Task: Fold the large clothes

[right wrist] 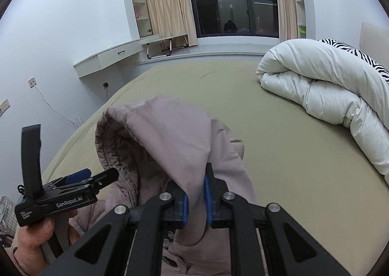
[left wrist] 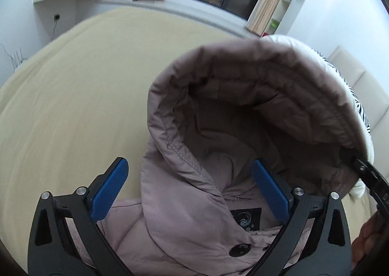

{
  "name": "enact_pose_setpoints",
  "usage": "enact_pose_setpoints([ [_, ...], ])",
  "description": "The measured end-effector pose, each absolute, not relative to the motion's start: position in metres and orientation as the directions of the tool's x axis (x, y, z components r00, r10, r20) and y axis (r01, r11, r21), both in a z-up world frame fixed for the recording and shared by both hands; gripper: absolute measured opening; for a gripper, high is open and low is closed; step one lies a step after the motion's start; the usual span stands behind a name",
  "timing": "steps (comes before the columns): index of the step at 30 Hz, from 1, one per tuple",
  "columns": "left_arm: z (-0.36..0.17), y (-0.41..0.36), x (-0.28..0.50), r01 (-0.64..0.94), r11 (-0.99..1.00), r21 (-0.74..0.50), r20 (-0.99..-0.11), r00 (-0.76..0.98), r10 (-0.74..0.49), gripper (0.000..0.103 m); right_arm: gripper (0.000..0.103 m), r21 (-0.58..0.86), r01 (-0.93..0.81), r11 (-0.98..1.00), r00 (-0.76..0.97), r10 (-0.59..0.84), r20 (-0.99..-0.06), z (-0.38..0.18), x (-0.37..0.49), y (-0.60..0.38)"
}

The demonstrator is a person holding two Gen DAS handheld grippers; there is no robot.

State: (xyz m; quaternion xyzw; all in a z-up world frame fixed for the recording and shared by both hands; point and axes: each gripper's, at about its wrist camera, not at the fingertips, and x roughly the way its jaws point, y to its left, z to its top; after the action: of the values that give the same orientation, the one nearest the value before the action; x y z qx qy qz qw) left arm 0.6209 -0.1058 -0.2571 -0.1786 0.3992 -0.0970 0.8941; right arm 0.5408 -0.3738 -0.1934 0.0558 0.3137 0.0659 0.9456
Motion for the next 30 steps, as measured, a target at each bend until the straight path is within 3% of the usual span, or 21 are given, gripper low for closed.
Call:
enact_pose_setpoints([
  [2, -0.261, -0.102, 0.629, -0.012, 0.918, -0.397, -0.687, 0.667, -0.289, 0.098, 0.013, 0.152, -0.088, 0.984, 0.795, 0.162, -0.585, -0.194, 0.540, -0.373],
  [5, -0.272, -0.094, 0.645, -0.067, 0.901, -0.429, -0.713, 0.637, -0.292, 0.060, 0.013, 0.170, -0.091, 0.981, 0.797, 0.174, -0.578, -0.193, 0.538, -0.374],
  [6, -0.279, -0.092, 0.651, -0.082, 0.888, -0.453, -0.726, 0.611, -0.314, 0.040, 0.013, 0.176, -0.094, 0.980, 0.797, 0.180, -0.576, -0.193, 0.537, -0.374],
  [8, -0.290, -0.090, 0.658, -0.105, 0.872, -0.478, -0.746, 0.573, -0.340, 0.031, 0.013, 0.185, -0.097, 0.978, 0.799, 0.187, -0.572, -0.193, 0.536, -0.375],
  [9, -0.293, -0.090, 0.658, -0.111, 0.865, -0.489, -0.746, 0.568, -0.348, 0.019, 0.013, 0.187, -0.100, 0.977, 0.799, 0.191, -0.570, -0.193, 0.535, -0.375],
  [11, -0.290, -0.088, 0.649, -0.105, 0.857, -0.504, -0.724, 0.592, -0.353, 0.012, 0.013, 0.188, -0.105, 0.977, 0.799, 0.195, -0.569, -0.193, 0.535, -0.374],
  [17, -0.252, -0.096, 0.594, 0.004, 0.925, -0.380, -0.651, 0.709, -0.270, 0.008, 0.012, 0.192, -0.084, 0.978, 0.808, 0.180, -0.561, -0.192, 0.527, -0.383],
  [25, -0.212, -0.124, 0.455, 0.164, 0.955, -0.247, -0.502, 0.821, -0.271, 0.008, 0.011, 0.354, -0.009, 0.935, 0.812, 0.214, -0.543, -0.202, 0.452, -0.431],
  [30, -0.238, -0.142, 0.377, 0.181, 0.954, -0.239, -0.531, 0.798, -0.284, 0.009, 0.011, 0.472, 0.055, 0.880, 0.800, 0.244, -0.549, -0.244, 0.373, -0.448],
])
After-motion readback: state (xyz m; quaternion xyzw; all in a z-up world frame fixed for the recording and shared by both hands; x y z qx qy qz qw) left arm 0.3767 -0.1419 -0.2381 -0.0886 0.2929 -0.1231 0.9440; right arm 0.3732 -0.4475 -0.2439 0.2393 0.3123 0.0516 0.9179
